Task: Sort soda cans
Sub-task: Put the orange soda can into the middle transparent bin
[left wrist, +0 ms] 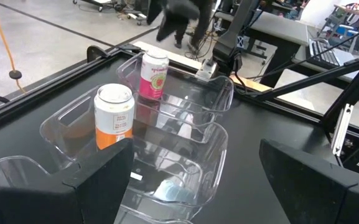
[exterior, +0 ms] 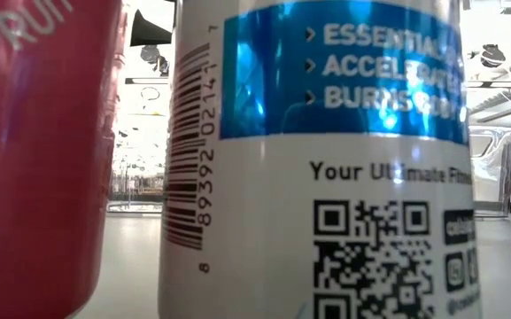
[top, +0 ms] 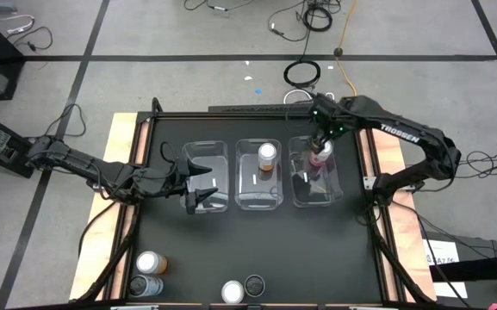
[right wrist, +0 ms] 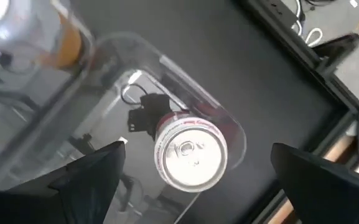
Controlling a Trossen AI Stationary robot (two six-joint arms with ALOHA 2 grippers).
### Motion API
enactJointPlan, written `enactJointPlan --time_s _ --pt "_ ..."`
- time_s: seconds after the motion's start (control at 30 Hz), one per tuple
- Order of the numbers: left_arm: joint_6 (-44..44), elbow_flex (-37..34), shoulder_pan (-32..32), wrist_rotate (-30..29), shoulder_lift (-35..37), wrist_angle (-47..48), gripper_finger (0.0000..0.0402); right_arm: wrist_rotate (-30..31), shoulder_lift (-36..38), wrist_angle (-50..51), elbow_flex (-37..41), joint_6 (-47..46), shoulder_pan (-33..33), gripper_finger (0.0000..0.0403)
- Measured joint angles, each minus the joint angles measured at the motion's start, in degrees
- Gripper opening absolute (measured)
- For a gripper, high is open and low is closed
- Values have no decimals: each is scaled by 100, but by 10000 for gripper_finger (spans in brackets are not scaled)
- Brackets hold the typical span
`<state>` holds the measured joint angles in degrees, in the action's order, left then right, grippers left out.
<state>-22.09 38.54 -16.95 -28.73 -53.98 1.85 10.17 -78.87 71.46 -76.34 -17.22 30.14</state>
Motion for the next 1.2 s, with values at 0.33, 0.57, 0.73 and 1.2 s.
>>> enactJointPlan --time_s 0.33,0.57,0.73,1.2 --pt "0 0 0 0 0 11 354 55 983 -61 -364 -897 -1048 394" --pt "0 -1 0 0 -2 3 354 969 1721 -724 -74 -2035 -2777 394" --pt "0 -1 0 0 -1 0 354 1549 1965 -1723 965 -2848 -3960 394" --pt "0 -1 0 0 0 9 354 1750 1801 -5341 3244 -3666 -5391 394"
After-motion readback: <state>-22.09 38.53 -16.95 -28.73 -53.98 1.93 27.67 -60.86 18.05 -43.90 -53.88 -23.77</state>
